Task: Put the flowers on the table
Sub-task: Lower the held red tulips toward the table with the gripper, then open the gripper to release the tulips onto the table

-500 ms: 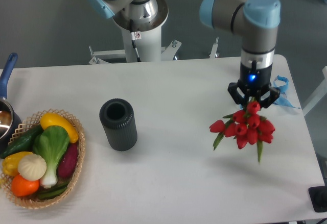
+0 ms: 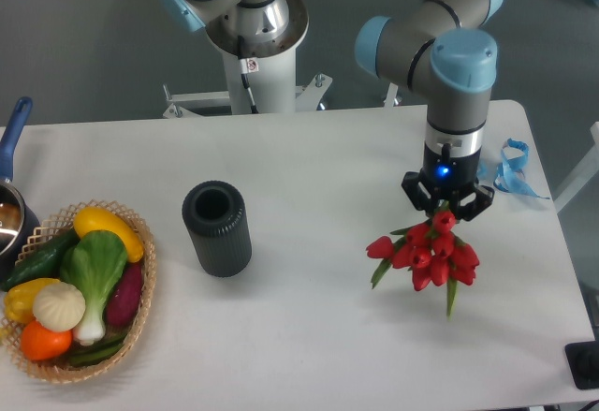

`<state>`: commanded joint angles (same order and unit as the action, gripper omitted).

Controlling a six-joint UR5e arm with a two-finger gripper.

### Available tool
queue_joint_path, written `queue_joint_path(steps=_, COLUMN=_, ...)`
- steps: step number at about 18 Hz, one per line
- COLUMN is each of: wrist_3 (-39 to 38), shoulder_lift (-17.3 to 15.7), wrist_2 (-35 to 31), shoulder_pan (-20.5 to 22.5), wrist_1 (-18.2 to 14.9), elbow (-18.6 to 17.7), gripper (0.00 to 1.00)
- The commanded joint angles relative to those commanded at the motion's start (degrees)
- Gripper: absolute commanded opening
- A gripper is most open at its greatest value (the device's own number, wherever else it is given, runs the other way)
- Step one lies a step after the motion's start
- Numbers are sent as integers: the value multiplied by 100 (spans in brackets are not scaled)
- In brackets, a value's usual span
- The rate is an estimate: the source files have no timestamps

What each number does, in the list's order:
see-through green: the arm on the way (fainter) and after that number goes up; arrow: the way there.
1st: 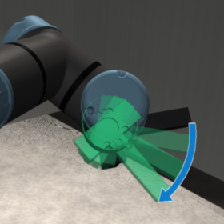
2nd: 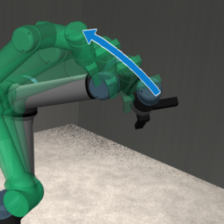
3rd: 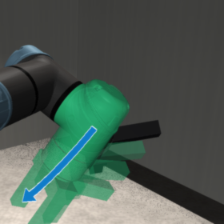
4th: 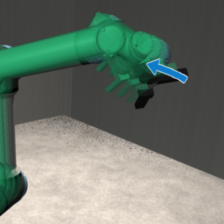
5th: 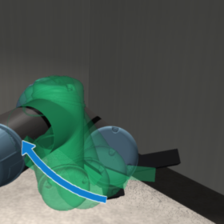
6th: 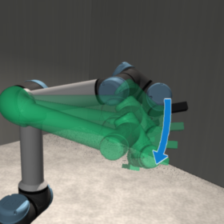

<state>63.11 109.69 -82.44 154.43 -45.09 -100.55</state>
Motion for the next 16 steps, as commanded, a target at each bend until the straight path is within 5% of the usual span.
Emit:
queue_joint_path(steps=2, wrist_3=-70, shoulder_lift=61, wrist_2=9, shoulder_pan=-88, wrist_1=-9, elbow=9, gripper=0)
queue_joint_path(steps=5, wrist_3=-97, shoulder_lift=114, wrist_2=17, shoulder_pan=-194, wrist_1=-9, elbow=9, gripper=28)
queue_joint_path(steps=6, wrist_3=-97, shoulder_lift=123, wrist_2=17, shoulder_pan=-194, wrist_1=0, elbow=9, gripper=48)
queue_joint_path(steps=7, wrist_3=-97, shoulder_lift=123, wrist_2=9, shoulder_pan=-185, wrist_1=9, elbow=9, gripper=99)
queue_joint_path(steps=16, wrist_3=-36, shoulder_lift=62, wrist_2=9, shoulder_pan=-107, wrist_1=35, elbow=0, gripper=100)
